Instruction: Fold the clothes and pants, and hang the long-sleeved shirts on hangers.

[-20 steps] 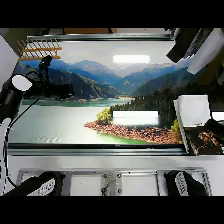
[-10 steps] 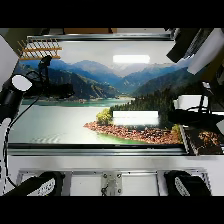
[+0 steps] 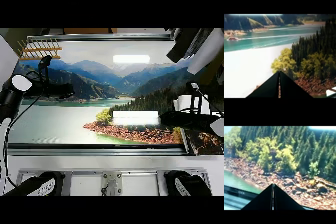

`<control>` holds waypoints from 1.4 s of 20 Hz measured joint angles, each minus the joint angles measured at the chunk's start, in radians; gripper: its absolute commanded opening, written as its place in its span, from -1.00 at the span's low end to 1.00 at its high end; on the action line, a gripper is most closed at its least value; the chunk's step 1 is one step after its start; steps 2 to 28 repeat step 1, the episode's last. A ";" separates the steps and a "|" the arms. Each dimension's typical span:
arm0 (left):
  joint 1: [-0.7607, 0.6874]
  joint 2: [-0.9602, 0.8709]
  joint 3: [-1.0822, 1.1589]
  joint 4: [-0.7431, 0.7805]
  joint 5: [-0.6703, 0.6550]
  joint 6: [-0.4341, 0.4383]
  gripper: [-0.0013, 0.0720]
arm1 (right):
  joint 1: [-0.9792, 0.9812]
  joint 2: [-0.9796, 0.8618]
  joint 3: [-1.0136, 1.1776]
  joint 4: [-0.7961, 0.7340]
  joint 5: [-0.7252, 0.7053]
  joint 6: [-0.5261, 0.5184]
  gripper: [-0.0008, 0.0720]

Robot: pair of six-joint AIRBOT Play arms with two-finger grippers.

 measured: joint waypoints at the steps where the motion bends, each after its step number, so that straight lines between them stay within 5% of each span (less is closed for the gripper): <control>1: 0.000 0.000 0.000 0.000 0.000 0.000 -0.95 | 0.001 0.000 0.000 0.000 0.000 0.000 -0.95; 28: 0.000 0.000 0.000 0.000 0.000 0.000 -0.95 | 0.001 0.000 0.000 0.000 0.000 0.000 -0.95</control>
